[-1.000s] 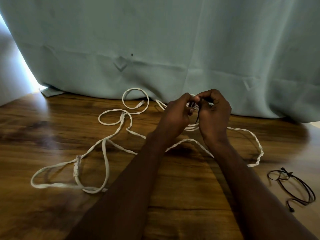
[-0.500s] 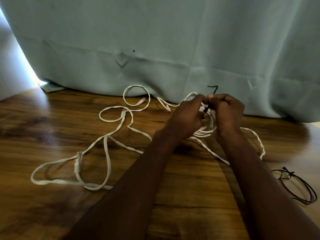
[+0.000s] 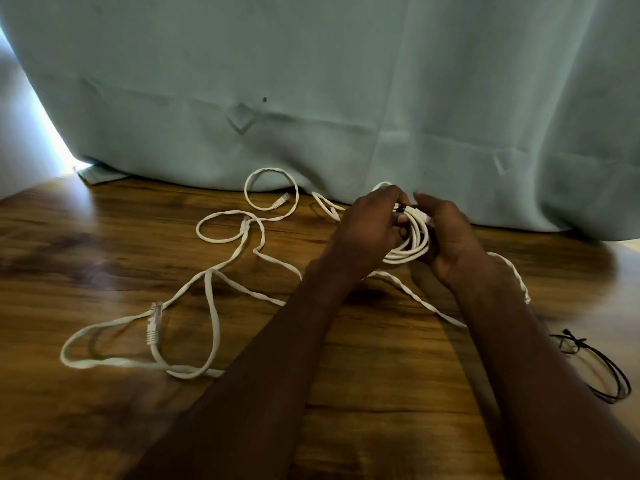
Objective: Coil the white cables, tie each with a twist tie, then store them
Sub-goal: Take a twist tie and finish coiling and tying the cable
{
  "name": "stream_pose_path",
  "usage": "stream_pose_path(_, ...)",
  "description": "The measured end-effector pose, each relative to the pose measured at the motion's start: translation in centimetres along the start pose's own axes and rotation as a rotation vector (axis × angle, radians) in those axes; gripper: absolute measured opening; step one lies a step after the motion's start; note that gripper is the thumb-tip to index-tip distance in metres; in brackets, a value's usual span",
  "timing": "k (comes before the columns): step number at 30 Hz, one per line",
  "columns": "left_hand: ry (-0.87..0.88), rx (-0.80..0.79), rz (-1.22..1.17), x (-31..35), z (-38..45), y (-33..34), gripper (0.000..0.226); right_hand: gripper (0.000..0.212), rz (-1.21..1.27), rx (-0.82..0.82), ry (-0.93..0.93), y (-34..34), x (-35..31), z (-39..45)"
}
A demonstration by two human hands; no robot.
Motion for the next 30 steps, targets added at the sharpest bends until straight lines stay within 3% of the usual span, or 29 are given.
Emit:
stream_pose_path(6,-0.139,0.044,0.185,-3.0,0.0,-1.4,0.034,0.04,-0.41,-0.013,-0.238,2.1,-2.0,-1.5)
stream_pose_path(9,-0.211,-0.004,0.253,-4.1,0.0,-1.3,0.029,0.059,-0.525,-0.015,-0.359,2.5,-2.1,-1.3)
stream_pose_path(14,-0.368,-0.124,0.213,-5.7,0.4,-0.4,0.021,0.038,-0.596,-0.08,-0.533,3.4,-3.2,-2.3)
stream_pose_path(23,-0.65,-0.314,-0.514,-7.0,-1.0,0.9,0.039,0.024,-0.534,-0.111,-0.632,3.6,-3.6,-2.5)
stream_pose_path(26,-0.792,-0.294,-0.812,-7.3,-1.9,1.3,0.032,0.026,-0.538,-0.105,-0.66,3.9,-3.7,-2.5)
stream_pose_path(30,-0.862,-0.307,-1.045,-7.0,-2.2,1.3,0.021,0.039,-0.753,-0.11,-0.868,5.3,-4.6,-4.4)
Point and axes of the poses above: each hand's wrist, its own z-axis towards the middle knuckle, its own y-axis out of the palm, x = y × z, the point moved 10 cm from there along z, towards the middle knuckle, and after that the axes turned 5 degrees about z, right-handed, at the moved point
